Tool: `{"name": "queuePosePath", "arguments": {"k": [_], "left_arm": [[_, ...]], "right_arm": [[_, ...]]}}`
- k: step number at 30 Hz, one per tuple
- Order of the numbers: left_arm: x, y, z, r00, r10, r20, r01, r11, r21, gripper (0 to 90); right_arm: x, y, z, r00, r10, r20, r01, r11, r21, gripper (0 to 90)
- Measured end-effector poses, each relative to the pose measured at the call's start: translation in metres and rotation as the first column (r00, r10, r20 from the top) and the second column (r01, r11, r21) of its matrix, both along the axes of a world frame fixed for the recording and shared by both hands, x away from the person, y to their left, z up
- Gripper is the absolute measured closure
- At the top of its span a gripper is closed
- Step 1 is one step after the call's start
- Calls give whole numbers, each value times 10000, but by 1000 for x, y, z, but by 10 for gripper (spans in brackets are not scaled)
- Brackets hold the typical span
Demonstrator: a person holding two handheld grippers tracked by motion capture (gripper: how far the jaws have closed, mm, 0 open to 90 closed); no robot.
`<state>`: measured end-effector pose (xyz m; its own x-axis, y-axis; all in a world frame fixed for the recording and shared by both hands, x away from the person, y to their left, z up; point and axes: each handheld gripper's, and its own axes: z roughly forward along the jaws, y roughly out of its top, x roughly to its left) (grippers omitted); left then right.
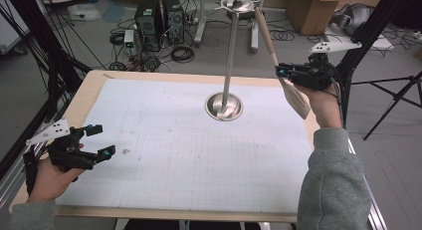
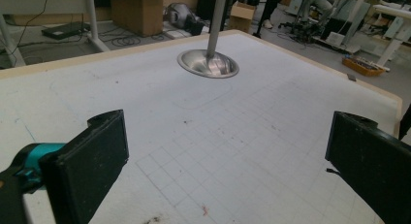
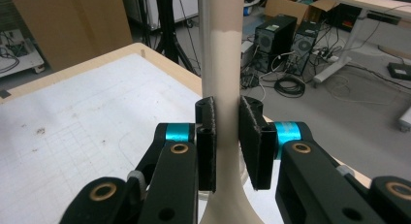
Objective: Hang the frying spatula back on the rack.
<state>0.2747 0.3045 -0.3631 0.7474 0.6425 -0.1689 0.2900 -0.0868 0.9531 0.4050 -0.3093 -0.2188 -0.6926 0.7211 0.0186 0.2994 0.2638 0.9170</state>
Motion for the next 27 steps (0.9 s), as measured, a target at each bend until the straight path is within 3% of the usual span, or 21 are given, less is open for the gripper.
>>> {"name": "queuePosePath", "arguments": {"k": [27], "left_arm": [[-2, 1, -1, 10000, 31, -78, -30, 10000, 79, 21]], "right_arm": [[15, 16, -14, 9999, 34, -160, -33, 10000, 51, 776]]}}
